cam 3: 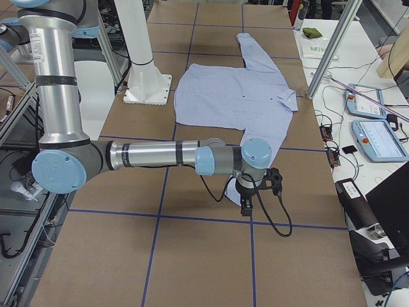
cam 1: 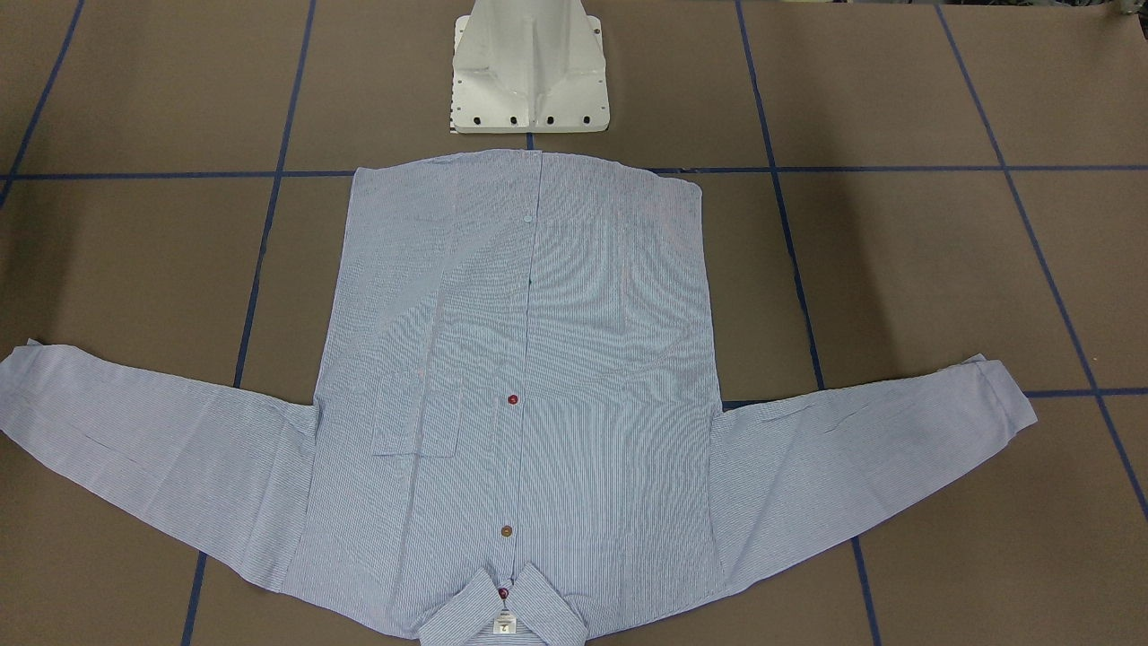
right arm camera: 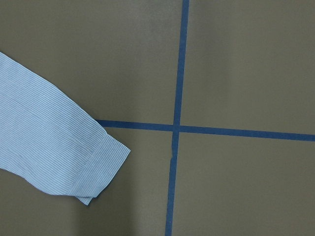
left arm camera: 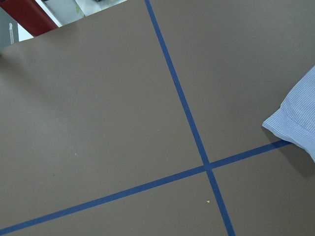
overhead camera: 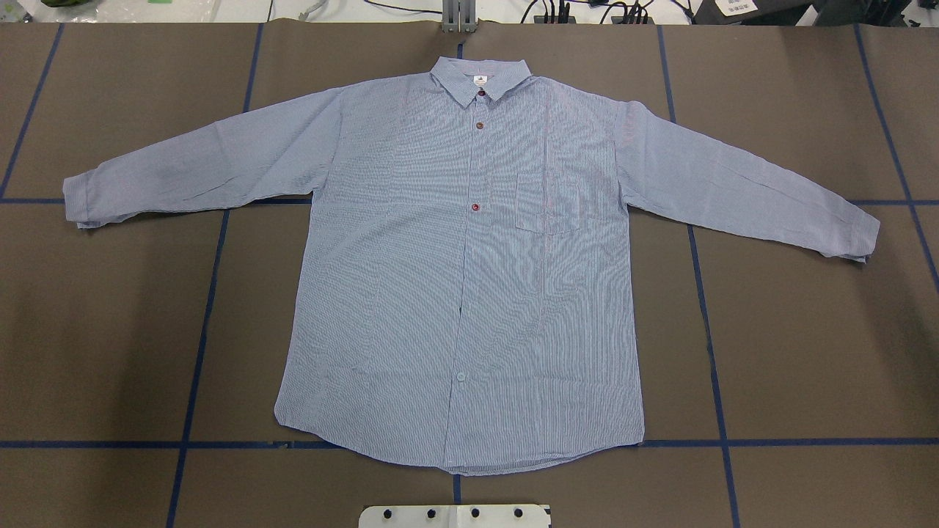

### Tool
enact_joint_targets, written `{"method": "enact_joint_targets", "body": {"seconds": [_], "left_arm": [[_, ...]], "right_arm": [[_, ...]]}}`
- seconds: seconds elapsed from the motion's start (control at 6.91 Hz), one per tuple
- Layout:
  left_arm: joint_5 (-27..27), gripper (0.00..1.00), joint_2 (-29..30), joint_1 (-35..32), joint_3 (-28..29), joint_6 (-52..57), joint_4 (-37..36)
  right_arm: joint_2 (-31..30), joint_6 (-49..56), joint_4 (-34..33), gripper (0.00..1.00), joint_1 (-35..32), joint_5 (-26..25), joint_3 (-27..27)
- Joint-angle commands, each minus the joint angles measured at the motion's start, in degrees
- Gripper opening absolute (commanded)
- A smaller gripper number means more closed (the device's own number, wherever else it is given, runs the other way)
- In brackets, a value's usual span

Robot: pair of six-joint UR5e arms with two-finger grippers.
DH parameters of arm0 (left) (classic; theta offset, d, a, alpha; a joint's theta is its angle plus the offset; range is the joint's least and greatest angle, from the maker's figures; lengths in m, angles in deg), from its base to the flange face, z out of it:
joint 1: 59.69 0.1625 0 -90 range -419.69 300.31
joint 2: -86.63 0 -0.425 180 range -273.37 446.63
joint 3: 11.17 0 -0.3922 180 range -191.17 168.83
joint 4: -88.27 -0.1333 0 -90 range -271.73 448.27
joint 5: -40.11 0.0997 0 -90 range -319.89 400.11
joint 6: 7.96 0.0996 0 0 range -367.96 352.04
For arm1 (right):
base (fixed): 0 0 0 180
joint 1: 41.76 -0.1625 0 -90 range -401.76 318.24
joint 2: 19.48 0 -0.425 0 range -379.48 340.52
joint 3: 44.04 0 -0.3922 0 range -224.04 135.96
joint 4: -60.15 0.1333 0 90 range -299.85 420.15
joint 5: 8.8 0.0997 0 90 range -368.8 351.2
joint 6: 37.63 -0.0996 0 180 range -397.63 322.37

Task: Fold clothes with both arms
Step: 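Move the right gripper to the cuff of the sleeve nearest it and grasp it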

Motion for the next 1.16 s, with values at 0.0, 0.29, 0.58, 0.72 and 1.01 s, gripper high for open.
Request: {"method": "enact_joint_targets", "body": {"seconds": [0.0, 0.29, 0.58, 0.72, 1.01], "left_arm": [[-0.6, 0.99, 0.26, 0.35, -0.28, 0.4, -0.62], [-0.6, 0.99, 0.09, 0.36, -0.54, -0.38, -0.7], [-0.6, 0.99, 0.0, 0.44, -0.37, -0.21, -0.61], [-0.52, 0.99, 0.08, 0.53, -0.46, -0.04, -0.26], [-1.04, 0.99, -0.44, 0.62, 0.06, -0.38, 3.67]], "right_arm": [[-0.84, -0.25, 0.32, 1.0, 1.17, 0.36, 0.0], [-1.02, -0.08, 0.67, 1.0, 3.36, -0.15, -0.35], [-2.16, -0.42, 3.73, 1.0, 4.25, 1.07, 0.09], [-2.34, -6.25, 4.88, 1.0, 7.13, 2.21, -0.17], [-4.79, -22.48, 16.95, 1.0, 13.71, 1.61, -0.61]]}}
